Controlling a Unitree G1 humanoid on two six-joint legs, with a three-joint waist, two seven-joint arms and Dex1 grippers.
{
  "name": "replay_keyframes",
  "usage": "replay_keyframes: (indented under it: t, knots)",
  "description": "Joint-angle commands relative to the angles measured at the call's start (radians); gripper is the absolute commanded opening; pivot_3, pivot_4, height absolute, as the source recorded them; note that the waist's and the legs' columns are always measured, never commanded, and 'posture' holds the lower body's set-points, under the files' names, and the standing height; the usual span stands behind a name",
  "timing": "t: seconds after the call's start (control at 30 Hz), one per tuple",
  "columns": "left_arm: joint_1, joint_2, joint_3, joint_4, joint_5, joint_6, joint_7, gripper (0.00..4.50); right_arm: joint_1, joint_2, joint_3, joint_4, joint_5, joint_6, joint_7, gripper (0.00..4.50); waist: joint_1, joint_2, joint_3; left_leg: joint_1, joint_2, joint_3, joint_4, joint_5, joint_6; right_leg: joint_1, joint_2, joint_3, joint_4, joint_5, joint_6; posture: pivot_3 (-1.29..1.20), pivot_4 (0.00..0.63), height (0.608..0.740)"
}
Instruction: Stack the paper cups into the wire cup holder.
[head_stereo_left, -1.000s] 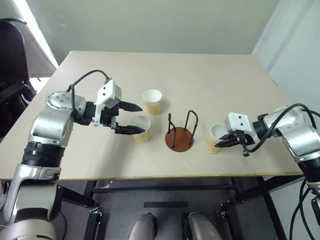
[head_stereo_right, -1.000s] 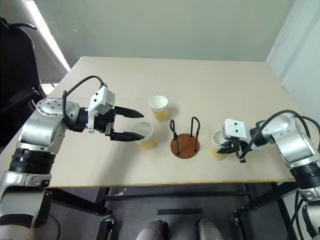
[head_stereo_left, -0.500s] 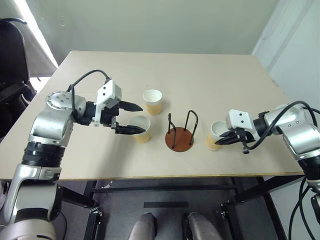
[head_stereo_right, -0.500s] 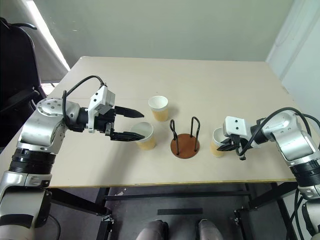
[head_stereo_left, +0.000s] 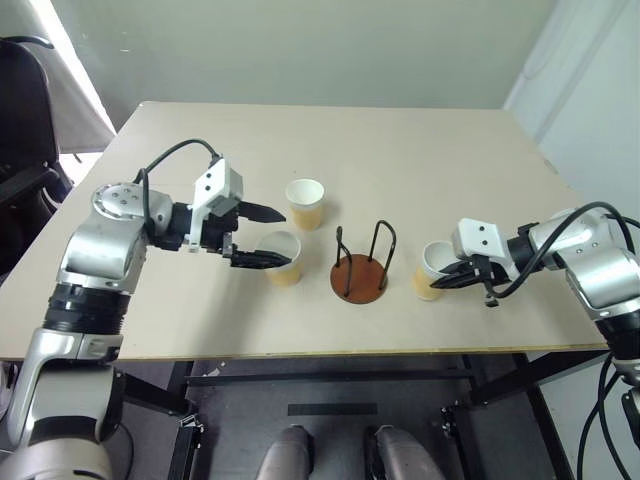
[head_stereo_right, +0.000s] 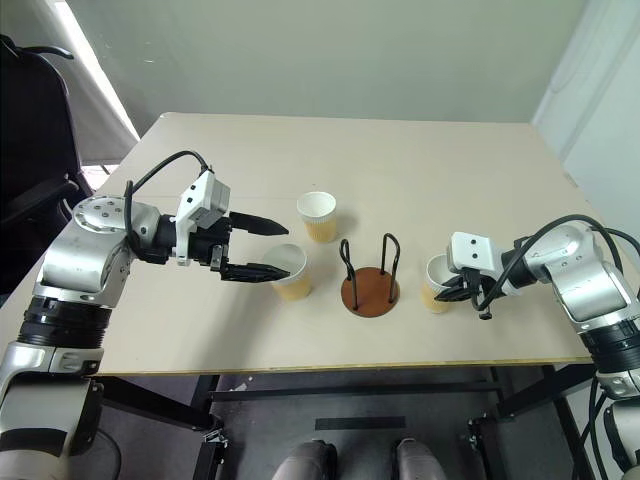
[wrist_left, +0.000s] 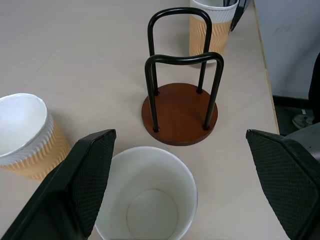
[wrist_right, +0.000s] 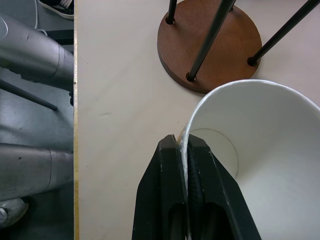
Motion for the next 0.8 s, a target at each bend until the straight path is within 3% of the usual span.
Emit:
replay_keyframes:
  t: [0.03, 0.37, 0.8]
  knots:
    - [-0.004, 0.012, 0.029, -0.041, -0.015, 0.000, 0.005, 4.50, -0.016, -0.008, -0.035, -0.012, 0.005, -0.010, -0.001, 0.04, 0.000, 0.000, 0.000, 0.000, 0.000, 0.000, 0.000, 0.000, 0.000, 0.000, 0.000, 0.000, 0.000, 0.000, 0.000, 0.00, 0.150, 0.740]
    - [0.006, 0.013, 0.031, -0.058, -0.021, 0.009, 0.020, 4.50, -0.026, -0.012, -0.035, 0.007, 0.000, -0.023, 0.003, 0.04, 0.000, 0.000, 0.000, 0.000, 0.000, 0.000, 0.000, 0.000, 0.000, 0.000, 0.000, 0.000, 0.000, 0.000, 0.000, 0.00, 0.150, 0.740]
    - [0.010, -0.017, 0.020, -0.042, -0.018, -0.012, 0.032, 4.50, -0.193, -0.021, -0.067, 0.055, -0.002, -0.019, 0.005, 0.04, -0.001, 0.000, 0.000, 0.000, 0.000, 0.000, 0.000, 0.000, 0.000, 0.000, 0.000, 0.000, 0.000, -0.001, -0.001, 0.00, 0.150, 0.740]
